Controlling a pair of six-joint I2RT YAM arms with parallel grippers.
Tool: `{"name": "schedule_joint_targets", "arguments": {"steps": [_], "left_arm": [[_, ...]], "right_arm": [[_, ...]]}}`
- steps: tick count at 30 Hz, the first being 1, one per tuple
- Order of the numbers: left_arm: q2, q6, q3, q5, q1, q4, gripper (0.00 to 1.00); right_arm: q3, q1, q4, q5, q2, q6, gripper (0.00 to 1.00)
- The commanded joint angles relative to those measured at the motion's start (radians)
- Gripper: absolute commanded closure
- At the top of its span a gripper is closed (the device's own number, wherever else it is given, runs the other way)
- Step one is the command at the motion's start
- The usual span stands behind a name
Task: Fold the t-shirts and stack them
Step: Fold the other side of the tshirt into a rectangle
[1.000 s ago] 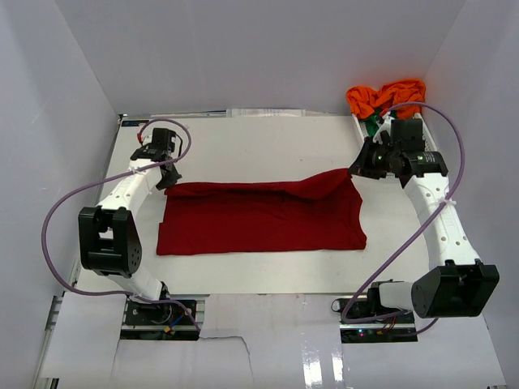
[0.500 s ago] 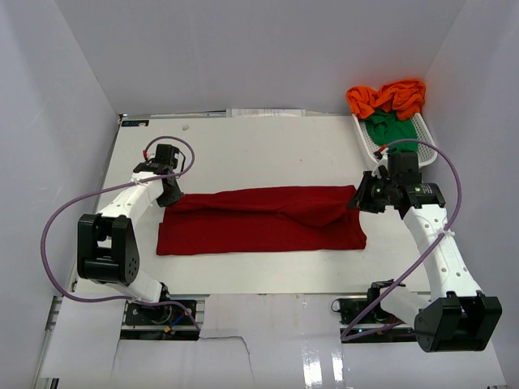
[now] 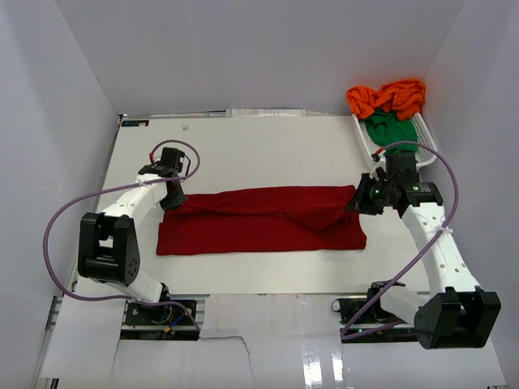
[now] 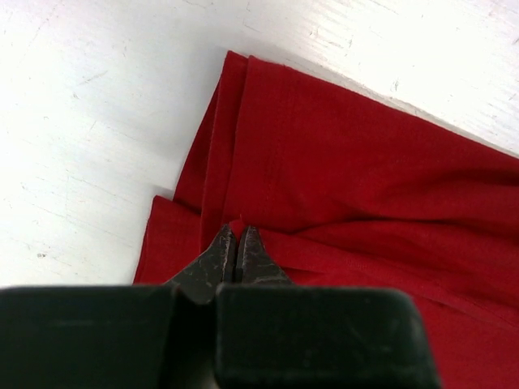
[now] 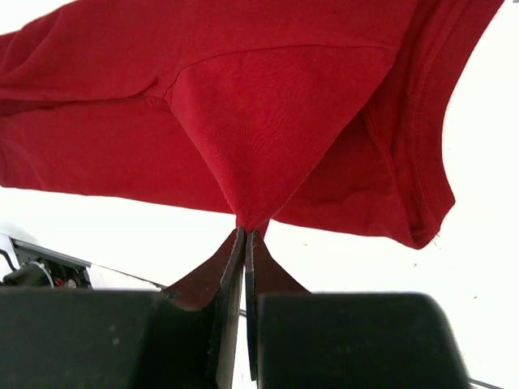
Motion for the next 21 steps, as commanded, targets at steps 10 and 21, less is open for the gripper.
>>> {"name": "schedule_joint_targets", "arguments": {"steps": [10, 21], "left_arm": [[0.025, 0.020, -0.003, -0.039, -0.002, 0.019, 1.00], [0.030, 0.005, -0.003, -0.111, -0.002, -0.022, 0.29]], "right_arm": [[-0.016, -0.002, -0.009, 0.049, 0.021, -0.034, 0.92], [-0.012, -0.002, -0.055, 0.203, 0.039, -0.019, 0.34]]}}
